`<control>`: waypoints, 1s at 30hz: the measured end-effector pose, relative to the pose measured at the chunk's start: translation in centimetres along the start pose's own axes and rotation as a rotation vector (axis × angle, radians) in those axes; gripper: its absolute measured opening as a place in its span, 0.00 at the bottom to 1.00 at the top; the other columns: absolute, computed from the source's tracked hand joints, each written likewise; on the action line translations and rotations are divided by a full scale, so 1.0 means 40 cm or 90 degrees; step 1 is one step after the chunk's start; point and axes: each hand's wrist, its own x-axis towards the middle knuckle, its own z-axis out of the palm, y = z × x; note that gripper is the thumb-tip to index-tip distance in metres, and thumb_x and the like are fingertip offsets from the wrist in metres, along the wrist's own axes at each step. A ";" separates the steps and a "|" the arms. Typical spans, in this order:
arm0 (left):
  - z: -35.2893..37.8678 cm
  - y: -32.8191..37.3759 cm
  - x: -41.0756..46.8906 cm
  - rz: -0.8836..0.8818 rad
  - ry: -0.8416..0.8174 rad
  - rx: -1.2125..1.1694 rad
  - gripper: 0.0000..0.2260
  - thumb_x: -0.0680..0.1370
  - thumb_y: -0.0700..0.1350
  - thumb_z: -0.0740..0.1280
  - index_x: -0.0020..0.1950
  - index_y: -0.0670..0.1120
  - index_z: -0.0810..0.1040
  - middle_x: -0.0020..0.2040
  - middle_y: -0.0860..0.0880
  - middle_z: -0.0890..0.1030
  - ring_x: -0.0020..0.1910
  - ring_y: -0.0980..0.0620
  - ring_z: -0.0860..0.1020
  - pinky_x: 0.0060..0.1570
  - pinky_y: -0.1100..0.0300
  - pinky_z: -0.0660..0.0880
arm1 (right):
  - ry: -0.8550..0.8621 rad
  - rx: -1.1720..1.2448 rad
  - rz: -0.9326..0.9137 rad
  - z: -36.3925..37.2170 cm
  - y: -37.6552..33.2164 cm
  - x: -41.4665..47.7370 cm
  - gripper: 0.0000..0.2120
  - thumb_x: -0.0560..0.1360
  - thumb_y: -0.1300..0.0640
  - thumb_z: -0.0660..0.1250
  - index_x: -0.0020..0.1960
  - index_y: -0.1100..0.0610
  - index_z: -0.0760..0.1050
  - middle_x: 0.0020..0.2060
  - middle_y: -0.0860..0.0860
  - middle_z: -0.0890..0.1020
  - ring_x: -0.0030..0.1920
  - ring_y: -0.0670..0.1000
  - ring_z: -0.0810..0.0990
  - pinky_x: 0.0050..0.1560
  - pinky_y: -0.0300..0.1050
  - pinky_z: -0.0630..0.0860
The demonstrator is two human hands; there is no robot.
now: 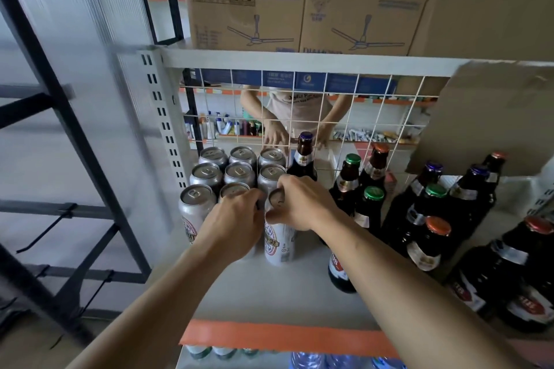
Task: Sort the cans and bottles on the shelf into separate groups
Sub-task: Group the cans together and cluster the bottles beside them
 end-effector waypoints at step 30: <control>0.007 0.012 0.055 0.043 -0.129 0.169 0.10 0.77 0.55 0.61 0.55 0.55 0.76 0.45 0.52 0.77 0.51 0.49 0.77 0.48 0.55 0.73 | 0.119 -0.120 0.105 -0.215 0.103 0.023 0.16 0.75 0.61 0.66 0.62 0.59 0.73 0.52 0.56 0.80 0.46 0.57 0.79 0.44 0.49 0.77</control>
